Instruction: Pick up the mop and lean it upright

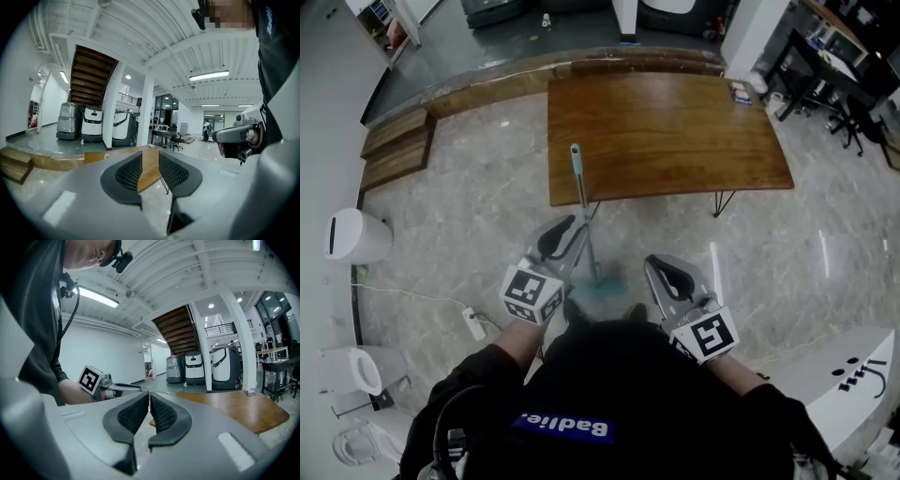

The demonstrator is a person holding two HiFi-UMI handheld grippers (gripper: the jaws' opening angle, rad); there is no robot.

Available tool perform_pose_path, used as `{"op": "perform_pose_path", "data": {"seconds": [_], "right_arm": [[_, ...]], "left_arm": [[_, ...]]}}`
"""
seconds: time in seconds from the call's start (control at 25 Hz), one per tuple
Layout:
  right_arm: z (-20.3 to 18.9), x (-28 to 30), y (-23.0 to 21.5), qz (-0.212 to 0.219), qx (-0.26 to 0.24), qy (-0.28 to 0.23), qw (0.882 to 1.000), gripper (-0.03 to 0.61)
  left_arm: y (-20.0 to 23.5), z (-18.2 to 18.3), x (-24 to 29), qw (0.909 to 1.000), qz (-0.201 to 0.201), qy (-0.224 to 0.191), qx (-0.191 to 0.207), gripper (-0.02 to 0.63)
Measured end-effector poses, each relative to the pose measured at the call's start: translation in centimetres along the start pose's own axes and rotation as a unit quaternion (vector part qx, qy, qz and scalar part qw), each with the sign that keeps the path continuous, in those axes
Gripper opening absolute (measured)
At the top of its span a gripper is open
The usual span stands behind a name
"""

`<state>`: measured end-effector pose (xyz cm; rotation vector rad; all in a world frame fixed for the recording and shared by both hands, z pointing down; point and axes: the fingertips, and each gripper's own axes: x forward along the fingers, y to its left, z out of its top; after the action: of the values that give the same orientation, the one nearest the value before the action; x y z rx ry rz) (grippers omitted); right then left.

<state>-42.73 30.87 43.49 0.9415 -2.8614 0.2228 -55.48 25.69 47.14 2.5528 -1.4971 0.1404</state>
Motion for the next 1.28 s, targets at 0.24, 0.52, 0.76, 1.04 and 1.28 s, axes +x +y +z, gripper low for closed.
{"op": "perform_pose_path", "data": {"seconds": [0.24, 0.52, 0.76, 1.04, 1.28], "right_arm": [[-0.3, 0.6, 0.0, -0.023, -0.002, 0.008, 1.0, 0.025], [-0.7, 0.7, -0.2, -0.047, 0.001, 0.022, 0.999, 0.026], [-0.9, 0.4, -0.6, -0.062, -0.003, 0.032, 0.998, 0.029], [-1.3, -0.3, -0.9, -0.08, -0.003, 0.045, 0.996, 0.029], [-1.9, -0.7, -1.0, -0.092, -0.003, 0.06, 0.994, 0.032]], "left_arm": [[2.4, -2.7, 1.7, 0.9996, -0.008, 0.027, 0.003, 0.13], [4.7, -6.3, 3.9, 0.9976, -0.013, 0.067, 0.008, 0.167], [6.5, -9.1, 6.0, 0.995, -0.015, 0.098, 0.012, 0.217], [8.3, -10.9, 8.1, 0.9931, -0.012, 0.116, 0.009, 0.238], [10.1, -12.8, 9.8, 0.9914, -0.002, 0.13, -0.009, 0.253]]}}
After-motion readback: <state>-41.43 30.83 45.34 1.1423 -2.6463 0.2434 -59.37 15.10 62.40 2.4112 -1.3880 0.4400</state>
